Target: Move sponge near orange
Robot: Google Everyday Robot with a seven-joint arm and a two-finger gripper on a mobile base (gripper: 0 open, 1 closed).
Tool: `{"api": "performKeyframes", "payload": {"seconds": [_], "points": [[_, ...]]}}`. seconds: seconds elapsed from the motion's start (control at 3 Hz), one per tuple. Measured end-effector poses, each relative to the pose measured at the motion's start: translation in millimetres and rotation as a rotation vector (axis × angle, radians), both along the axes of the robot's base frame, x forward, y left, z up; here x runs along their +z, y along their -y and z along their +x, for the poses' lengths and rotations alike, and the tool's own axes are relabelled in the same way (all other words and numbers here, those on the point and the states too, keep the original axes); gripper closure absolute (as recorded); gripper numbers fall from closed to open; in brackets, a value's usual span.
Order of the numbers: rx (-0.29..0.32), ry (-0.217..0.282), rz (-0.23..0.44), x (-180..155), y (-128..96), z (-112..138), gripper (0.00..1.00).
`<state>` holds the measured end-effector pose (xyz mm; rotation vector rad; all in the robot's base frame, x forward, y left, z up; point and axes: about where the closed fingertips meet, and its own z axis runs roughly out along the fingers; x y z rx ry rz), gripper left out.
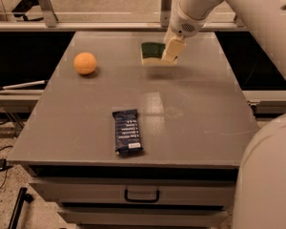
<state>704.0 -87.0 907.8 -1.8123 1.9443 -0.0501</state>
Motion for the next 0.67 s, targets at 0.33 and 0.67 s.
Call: {"api": "performKeyframes", "payload": {"seconds": [0.33,0.67], "points": [[0.007,-0.009,0.016,-5.2,-16.7,7.8,1.00],[0.036,-0.023,0.014,-9.7,-29.5,13.2,1.00]]}}
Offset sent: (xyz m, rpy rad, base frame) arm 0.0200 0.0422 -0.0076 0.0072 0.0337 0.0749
